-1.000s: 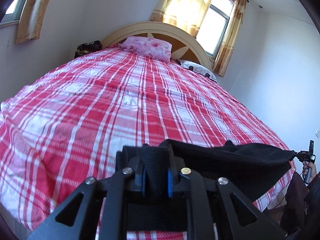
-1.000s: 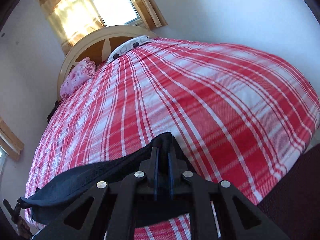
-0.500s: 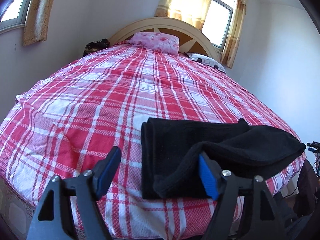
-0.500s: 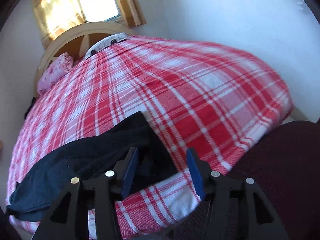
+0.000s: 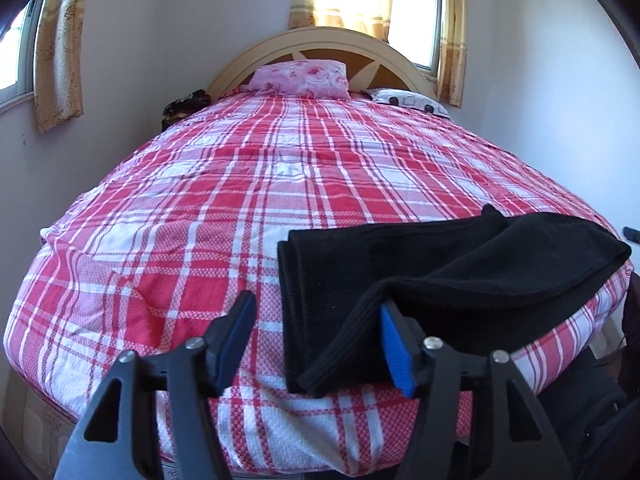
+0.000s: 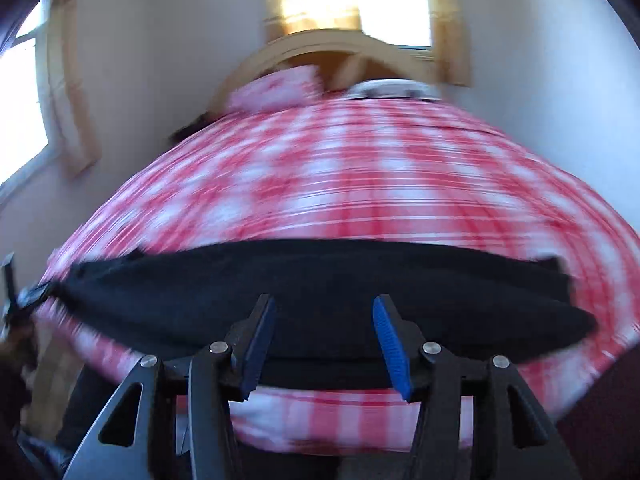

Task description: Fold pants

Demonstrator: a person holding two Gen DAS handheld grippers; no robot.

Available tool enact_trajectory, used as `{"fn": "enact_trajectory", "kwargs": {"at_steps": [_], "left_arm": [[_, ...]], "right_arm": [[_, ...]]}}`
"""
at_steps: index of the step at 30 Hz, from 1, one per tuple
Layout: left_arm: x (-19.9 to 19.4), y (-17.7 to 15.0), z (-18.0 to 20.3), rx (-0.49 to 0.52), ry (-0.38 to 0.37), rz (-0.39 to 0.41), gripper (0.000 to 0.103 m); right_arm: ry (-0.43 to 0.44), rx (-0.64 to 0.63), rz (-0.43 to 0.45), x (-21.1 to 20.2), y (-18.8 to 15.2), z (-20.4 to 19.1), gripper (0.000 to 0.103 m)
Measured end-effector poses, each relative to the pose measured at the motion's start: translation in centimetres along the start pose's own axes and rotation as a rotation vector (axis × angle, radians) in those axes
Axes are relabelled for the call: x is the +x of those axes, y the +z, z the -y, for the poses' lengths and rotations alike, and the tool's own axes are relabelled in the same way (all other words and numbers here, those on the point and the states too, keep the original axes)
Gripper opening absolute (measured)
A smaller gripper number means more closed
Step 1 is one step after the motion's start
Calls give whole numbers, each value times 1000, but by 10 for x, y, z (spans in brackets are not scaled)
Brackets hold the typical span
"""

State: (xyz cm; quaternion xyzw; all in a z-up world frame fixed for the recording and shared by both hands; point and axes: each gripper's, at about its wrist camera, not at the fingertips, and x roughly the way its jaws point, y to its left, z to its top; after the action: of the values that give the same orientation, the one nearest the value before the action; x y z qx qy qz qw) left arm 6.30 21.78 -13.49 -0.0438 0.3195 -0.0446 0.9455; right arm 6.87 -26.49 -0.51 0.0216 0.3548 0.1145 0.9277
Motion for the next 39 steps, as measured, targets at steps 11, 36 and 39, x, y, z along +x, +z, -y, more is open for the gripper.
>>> {"fn": "enact_trajectory", "kwargs": {"at_steps": [11, 36, 39], "left_arm": [[2, 7, 5, -19, -65, 19, 27], [-2, -12, -7, 65, -68, 45, 72], [-6, -21, -11, 98, -29, 34, 83]], "right_arm": [[190, -508, -154, 93, -36, -191, 53], [240, -484, -242, 101, -26, -179, 26], [285, -474, -227, 89, -11, -179, 26]]}}
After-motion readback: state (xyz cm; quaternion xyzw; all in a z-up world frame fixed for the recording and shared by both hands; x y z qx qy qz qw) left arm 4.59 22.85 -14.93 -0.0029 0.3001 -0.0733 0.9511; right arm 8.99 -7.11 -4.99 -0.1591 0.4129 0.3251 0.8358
